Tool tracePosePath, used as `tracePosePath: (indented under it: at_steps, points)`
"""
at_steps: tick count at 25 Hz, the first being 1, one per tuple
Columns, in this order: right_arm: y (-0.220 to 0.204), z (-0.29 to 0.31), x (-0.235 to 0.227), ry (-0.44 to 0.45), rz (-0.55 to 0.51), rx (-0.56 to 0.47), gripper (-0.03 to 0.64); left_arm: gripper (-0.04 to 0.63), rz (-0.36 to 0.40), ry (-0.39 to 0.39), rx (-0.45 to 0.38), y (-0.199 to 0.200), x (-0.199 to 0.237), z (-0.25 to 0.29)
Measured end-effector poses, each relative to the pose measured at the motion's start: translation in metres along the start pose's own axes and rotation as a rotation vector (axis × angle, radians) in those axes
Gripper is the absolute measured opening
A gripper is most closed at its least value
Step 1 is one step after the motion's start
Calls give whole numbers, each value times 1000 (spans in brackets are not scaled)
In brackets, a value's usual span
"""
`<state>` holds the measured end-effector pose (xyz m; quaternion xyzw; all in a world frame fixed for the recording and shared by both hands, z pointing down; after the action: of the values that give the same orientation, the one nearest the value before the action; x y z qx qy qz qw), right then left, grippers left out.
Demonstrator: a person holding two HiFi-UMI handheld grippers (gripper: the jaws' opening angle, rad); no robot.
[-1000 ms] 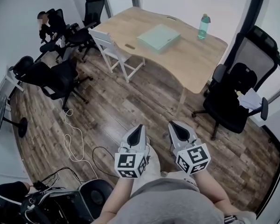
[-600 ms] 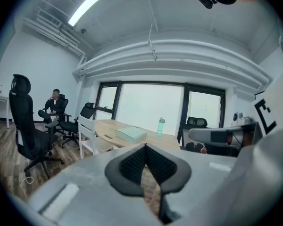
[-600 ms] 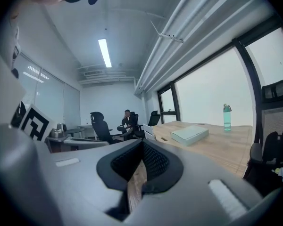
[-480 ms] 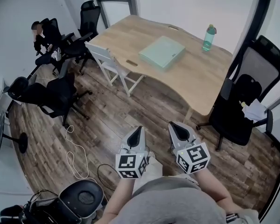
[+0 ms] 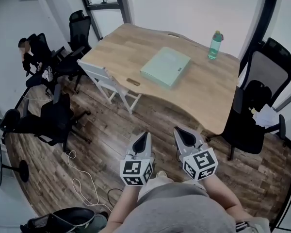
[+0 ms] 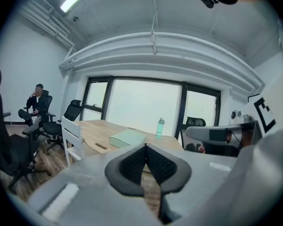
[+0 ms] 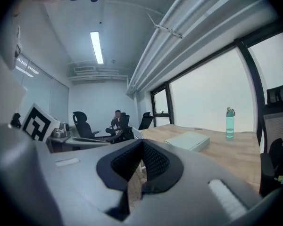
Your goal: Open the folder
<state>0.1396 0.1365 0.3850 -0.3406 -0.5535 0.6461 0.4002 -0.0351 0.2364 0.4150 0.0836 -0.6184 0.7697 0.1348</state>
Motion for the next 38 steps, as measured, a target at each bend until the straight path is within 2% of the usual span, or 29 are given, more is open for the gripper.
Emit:
tracePosePath:
  at_steps: [4, 8, 17, 25, 38]
  points:
    - [4, 29, -5, -44, -2, -2, -2, 2, 29, -43, 17, 12, 25, 25]
    - [5, 50, -9, -77, -4, 3, -2, 2, 28, -66, 28, 19, 47, 46]
    - [-5, 71, -28, -136, 5, 55, -2, 2, 27, -116, 63, 21, 67, 87]
    - [-13, 117, -63, -180, 16, 71, -2, 2, 41, -171, 102, 23, 87, 142]
    - [-19, 220, -140, -303, 46, 119, -2, 2, 145, -339, 177, 51, 130, 269]
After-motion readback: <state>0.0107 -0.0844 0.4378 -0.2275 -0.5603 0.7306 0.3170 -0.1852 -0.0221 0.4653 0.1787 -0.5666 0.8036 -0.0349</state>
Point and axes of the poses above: the fingertips, and each gripper's own axes: z forward along the fingers, x to its left, y out of its top, the point moved 10 cm from there along -z, backward along the fingers, and after that the axes turned 7 degrees about -z, right-handed, at the moved point
